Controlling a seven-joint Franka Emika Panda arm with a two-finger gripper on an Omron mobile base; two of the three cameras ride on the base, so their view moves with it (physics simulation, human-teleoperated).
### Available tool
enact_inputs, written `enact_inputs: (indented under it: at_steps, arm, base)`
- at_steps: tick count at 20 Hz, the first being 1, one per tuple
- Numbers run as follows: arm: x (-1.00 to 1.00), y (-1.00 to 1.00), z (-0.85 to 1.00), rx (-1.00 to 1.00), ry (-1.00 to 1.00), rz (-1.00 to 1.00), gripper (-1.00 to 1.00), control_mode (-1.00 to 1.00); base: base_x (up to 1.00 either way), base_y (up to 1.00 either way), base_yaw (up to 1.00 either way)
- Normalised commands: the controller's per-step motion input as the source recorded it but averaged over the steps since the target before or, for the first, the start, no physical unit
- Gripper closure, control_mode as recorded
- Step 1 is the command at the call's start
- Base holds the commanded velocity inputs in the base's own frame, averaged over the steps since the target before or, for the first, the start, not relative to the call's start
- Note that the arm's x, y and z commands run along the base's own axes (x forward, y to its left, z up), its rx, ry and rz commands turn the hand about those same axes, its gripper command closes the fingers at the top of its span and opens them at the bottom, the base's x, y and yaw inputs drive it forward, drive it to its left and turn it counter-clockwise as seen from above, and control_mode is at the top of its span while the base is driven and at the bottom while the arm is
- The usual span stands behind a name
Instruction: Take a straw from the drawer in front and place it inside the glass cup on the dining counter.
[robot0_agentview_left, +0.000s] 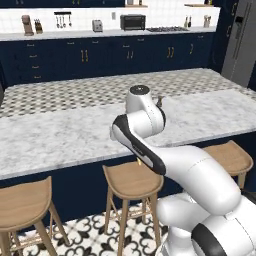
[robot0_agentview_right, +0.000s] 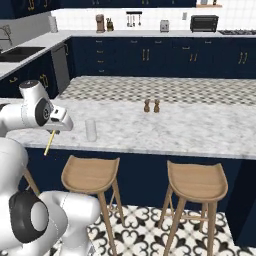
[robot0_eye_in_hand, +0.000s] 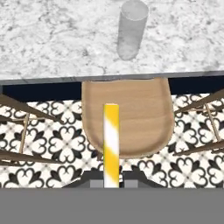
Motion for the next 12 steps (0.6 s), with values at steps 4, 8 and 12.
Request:
enact_inputs:
  at_steps: [4, 8, 12]
  arm:
    - [0.00, 0.00, 0.00, 0.00, 0.00, 0.00, 1.00, 1.00]
    - [0.00, 0.00, 0.00, 0.00, 0.00, 0.00, 1.00, 1.00]
    - [0.00, 0.00, 0.00, 0.00, 0.00, 0.00, 1.00, 1.00]
  base:
    - [0.92, 0.22, -0.07]
    - [1.00, 0.00, -0.05]
    - [0.94, 0.00, -0.04]
